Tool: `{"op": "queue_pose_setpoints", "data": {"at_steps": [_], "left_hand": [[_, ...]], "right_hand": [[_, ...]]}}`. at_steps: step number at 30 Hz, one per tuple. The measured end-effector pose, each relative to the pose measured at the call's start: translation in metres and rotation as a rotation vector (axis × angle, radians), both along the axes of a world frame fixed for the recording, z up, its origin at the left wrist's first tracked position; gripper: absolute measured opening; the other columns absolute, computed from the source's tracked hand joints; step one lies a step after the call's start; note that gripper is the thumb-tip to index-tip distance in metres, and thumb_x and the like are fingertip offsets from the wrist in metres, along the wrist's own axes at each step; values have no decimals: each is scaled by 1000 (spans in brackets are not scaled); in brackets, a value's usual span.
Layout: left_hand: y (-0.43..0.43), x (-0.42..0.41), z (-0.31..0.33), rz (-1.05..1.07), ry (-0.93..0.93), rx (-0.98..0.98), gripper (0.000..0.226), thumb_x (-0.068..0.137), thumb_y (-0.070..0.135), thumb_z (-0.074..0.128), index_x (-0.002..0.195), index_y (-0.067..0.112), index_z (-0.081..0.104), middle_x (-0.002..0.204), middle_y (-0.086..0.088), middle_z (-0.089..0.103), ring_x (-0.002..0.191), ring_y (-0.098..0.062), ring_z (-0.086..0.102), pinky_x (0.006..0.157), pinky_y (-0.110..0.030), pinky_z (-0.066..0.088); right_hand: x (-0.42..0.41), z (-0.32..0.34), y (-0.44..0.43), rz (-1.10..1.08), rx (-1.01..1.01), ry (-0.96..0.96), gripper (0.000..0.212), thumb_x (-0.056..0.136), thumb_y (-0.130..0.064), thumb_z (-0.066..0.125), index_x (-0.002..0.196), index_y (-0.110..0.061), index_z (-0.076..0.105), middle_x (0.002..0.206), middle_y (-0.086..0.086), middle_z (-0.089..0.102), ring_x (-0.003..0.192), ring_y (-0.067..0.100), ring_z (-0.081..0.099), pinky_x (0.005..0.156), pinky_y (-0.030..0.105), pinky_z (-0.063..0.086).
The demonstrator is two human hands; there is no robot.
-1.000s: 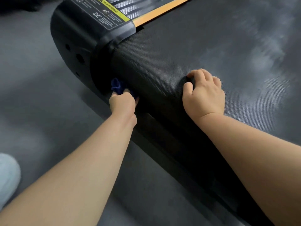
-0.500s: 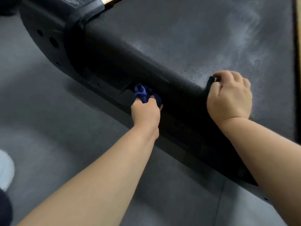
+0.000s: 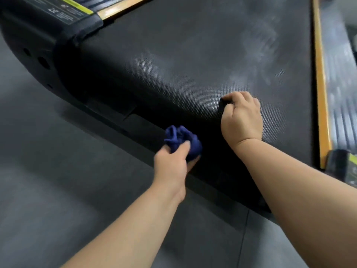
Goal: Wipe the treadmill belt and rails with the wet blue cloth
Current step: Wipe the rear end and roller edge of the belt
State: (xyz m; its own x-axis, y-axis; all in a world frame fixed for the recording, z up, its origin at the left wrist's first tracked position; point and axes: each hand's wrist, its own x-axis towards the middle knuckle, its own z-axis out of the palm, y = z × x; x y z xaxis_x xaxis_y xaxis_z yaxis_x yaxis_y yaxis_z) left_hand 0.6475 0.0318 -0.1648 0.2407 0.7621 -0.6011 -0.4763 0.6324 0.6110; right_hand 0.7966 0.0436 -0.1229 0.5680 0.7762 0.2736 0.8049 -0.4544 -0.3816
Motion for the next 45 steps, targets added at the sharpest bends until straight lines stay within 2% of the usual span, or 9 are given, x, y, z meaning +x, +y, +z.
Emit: {"op": "queue_pose_setpoints", "data": {"at_steps": [4,10,15,21,25,30,35,42,45], "left_hand": [[38,-17,-7,304,188,208,23,88,4,59,102,22,64,92,6,69,85,-7,67,83,-37,57],[13,43,-5,410,128,-31,19,85,6,60,101,16,64,88,5,66,84,-13,66,76,-38,58],[-65,73,-3,-20,52,-138,12,86,7,65,92,17,67,85,-1,72,79,-14,69,79,-39,58],[-5,37,-4,384,222,242,34,86,5,63,104,34,61,98,11,69,92,-5,66,89,-38,54],[-17,42,1,104,625,487,21,86,19,66,102,31,63,104,2,64,84,0,61,84,-25,51],[-15,-4,2,-133,499,500,39,83,3,65,100,37,56,96,16,65,89,2,61,80,-14,47],[15,-56,27,-168,187,316,35,83,-12,52,99,16,65,100,-4,71,104,-26,64,99,-41,47],[89,-143,57,-407,-34,117,34,91,22,40,119,15,59,114,-11,67,101,-26,65,85,-55,50],[127,-185,87,-321,-146,101,36,86,19,36,112,12,60,114,-13,64,101,-29,62,91,-43,47]], "right_hand": [[22,24,-16,86,-77,142,37,91,-8,37,111,-21,66,122,-7,58,118,15,45,91,18,28],[49,0,-55,38,-29,-71,37,89,-13,39,118,-18,62,132,-3,57,125,21,43,101,21,27],[54,-2,-51,56,13,-77,42,83,-18,36,113,-16,65,128,1,61,120,25,48,101,21,28],[54,0,-53,68,2,-55,37,89,-17,38,117,-16,62,131,-1,57,124,21,43,100,20,25],[53,-1,-56,65,-2,-33,36,91,-17,39,118,-17,62,132,-2,56,126,20,41,101,24,28],[52,1,-57,54,9,-11,33,91,-13,41,118,-15,62,129,-1,58,125,22,41,100,27,31],[50,2,-60,49,-8,-25,32,91,-18,41,117,-19,61,129,-2,58,125,22,40,99,33,35],[10,1,-52,-33,-110,-269,50,79,-31,34,117,-13,60,126,14,56,117,39,45,104,47,33],[-84,14,-20,107,-40,-44,38,88,-30,44,119,-14,58,120,9,59,113,30,52,99,39,36]]}}
